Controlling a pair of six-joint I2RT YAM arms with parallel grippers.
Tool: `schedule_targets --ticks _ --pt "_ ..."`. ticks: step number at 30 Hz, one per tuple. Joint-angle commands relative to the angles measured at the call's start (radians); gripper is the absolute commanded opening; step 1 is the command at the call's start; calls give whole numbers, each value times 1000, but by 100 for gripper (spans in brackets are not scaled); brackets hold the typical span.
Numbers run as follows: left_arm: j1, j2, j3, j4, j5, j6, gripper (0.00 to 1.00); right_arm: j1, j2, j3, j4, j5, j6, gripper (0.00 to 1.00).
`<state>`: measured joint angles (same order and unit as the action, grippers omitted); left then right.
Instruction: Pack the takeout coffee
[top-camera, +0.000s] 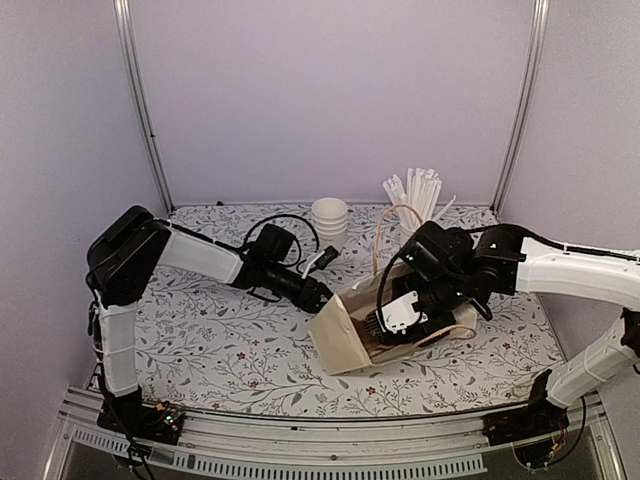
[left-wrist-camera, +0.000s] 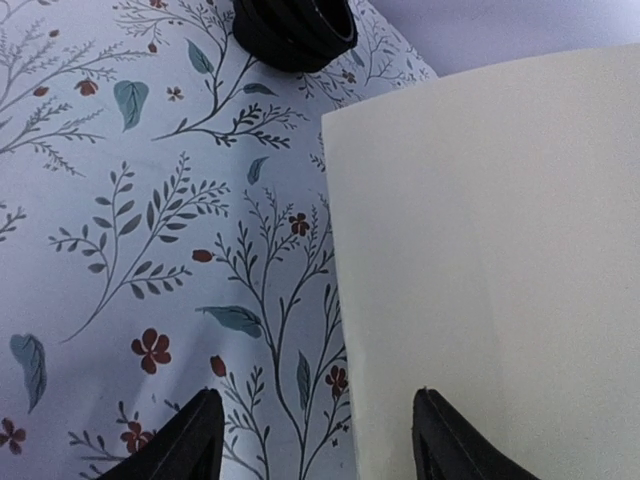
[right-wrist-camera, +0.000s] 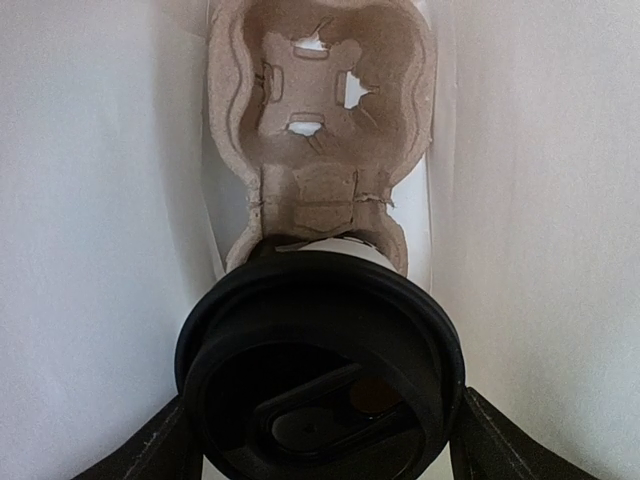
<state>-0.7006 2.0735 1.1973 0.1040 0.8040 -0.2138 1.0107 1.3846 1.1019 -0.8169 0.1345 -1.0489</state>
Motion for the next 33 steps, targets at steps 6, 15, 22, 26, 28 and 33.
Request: schedule_targets --ticks 6,15,22,26,28,33 --pt "62 -186 -153 67 -3 -6 66 -34 192 223 -313 -237 88 46" --pt "80 -266 -196 56 10 5 66 -52 322 334 -463 -341 101 45" --pt "100 -273 -208 85 21 1 66 -57 387 358 -495 -356 105 45" --pt "115 -274 -222 104 32 0 66 -68 420 333 -469 -358 108 45" --pt "119 -276 -230 108 35 1 66 -73 439 317 -453 -360 109 45" --pt "124 -271 -246 132 43 2 66 -81 491 267 -437 -366 104 45"
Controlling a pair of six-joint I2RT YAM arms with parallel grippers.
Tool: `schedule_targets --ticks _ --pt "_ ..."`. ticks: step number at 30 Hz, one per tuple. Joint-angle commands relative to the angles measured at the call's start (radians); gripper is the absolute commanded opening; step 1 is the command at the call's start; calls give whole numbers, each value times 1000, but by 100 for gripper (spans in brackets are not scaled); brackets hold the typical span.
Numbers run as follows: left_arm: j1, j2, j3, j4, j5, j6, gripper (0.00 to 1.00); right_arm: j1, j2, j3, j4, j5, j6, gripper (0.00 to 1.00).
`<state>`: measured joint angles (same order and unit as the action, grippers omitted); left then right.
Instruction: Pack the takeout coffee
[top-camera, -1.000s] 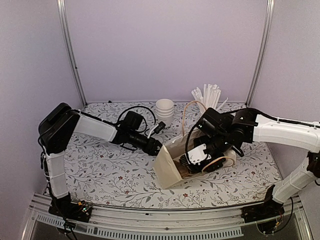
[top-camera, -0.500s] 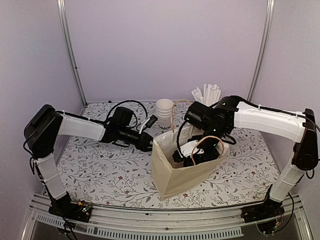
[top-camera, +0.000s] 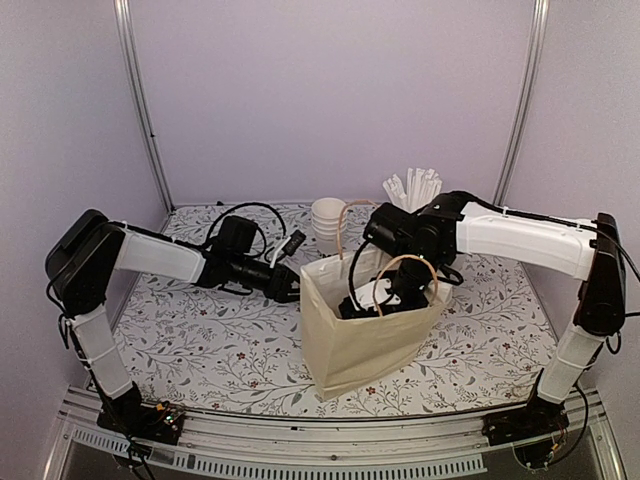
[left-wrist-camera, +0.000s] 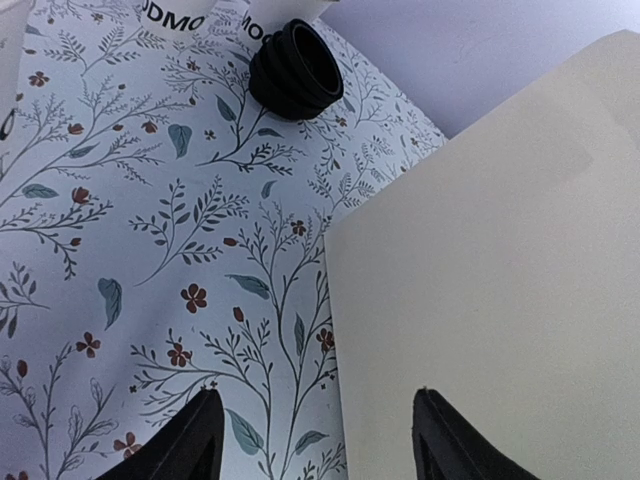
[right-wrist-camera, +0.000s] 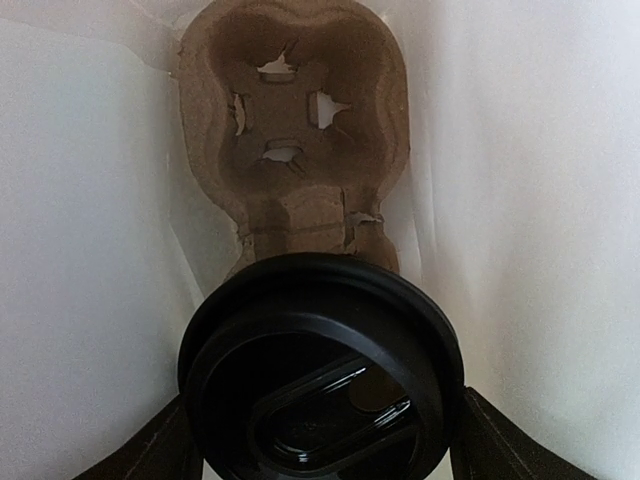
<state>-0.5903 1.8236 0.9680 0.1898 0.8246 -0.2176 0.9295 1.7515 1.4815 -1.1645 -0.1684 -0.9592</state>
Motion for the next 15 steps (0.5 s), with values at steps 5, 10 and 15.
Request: schedule_targets --ticks 5,10,15 --pt "14 -18 -20 49 26 12 66 -1 159 -118 -85 -43 27 45" --pt "14 -18 -14 48 27 17 66 0 192 -121 -70 25 91 43" --pt "14 -18 -11 44 28 23 66 8 203 -115 -67 76 150 43"
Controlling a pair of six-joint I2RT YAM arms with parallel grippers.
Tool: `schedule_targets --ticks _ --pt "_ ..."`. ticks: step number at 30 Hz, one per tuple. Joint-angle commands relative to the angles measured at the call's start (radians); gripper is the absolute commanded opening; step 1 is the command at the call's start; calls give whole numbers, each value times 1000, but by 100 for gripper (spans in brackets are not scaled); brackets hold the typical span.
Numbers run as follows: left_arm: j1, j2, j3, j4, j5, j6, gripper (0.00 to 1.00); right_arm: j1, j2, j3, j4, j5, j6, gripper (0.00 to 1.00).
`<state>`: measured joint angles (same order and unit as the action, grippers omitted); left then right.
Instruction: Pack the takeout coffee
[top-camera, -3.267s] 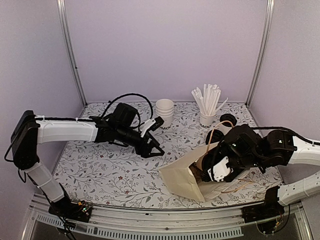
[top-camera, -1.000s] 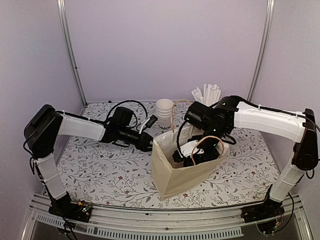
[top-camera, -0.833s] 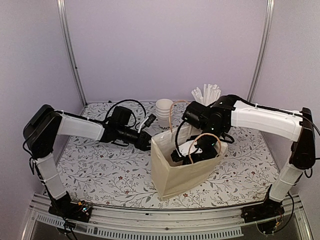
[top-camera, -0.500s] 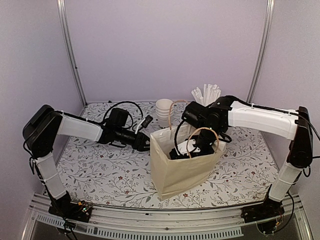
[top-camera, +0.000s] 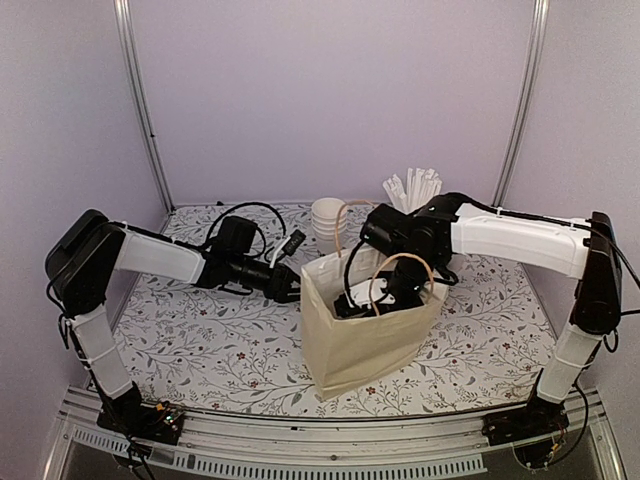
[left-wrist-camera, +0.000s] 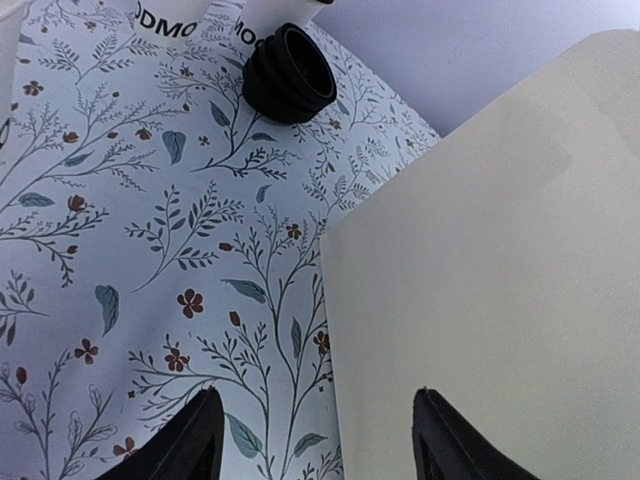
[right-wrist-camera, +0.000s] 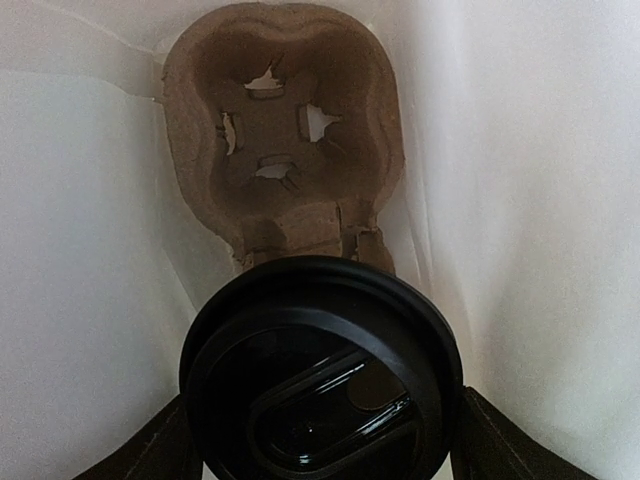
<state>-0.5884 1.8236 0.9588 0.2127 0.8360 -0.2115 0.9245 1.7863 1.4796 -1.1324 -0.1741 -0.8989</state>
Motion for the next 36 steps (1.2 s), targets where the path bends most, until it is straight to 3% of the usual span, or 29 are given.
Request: schedule_targets --ticks 1,13,24,29,36 --pt "11 -19 -2 22 18 16 66 17 161 -112 -95 90 94 43" --pt "14 -14 1 24 14 13 66 18 137 -125 -13 250 239 43" --pt "15 -18 0 25 12 9 66 23 158 -121 7 343 221 43" --pt "15 -15 1 28 18 6 66 27 183 -123 10 326 228 43" --pt "15 -18 -1 27 20 3 66 19 124 -167 -16 137 191 43"
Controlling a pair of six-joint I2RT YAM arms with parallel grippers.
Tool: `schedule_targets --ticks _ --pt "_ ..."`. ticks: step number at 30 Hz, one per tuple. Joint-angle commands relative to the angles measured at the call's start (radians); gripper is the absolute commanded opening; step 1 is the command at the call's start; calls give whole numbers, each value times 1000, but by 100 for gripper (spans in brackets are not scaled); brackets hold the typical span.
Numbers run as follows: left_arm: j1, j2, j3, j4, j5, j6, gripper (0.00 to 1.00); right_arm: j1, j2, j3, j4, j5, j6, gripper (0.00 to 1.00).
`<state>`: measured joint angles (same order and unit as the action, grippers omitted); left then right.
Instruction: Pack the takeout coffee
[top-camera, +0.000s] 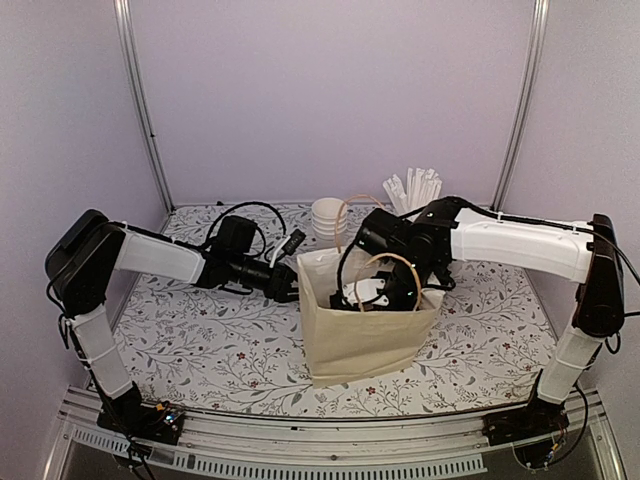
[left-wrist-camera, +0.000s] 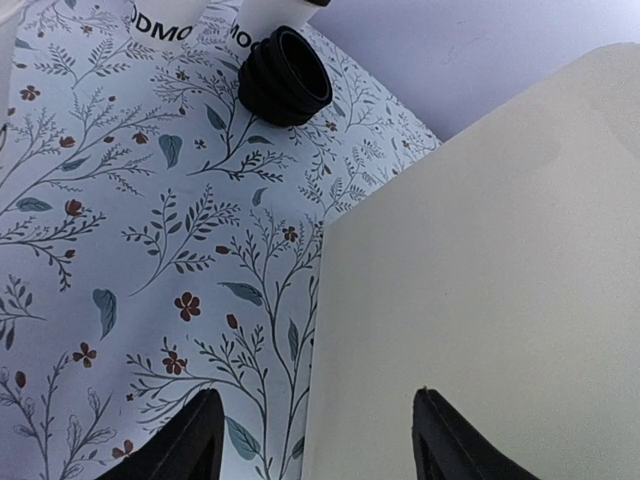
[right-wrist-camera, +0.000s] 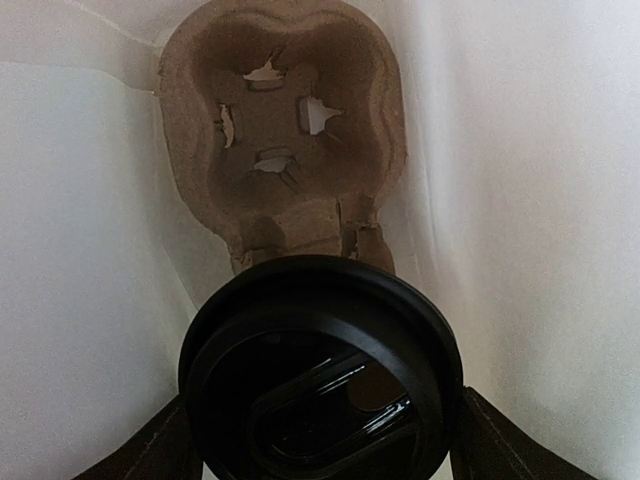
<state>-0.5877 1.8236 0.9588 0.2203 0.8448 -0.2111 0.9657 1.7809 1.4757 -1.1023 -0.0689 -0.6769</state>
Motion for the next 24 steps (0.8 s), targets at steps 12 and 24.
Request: schedule_targets --ticks 12,24 --pt "14 -30 -8 22 12 3 66 -45 123 -45 -48 25 -67 58" --pt "15 -70 21 -39 24 25 67 -44 92 136 -142 -34 -19 99"
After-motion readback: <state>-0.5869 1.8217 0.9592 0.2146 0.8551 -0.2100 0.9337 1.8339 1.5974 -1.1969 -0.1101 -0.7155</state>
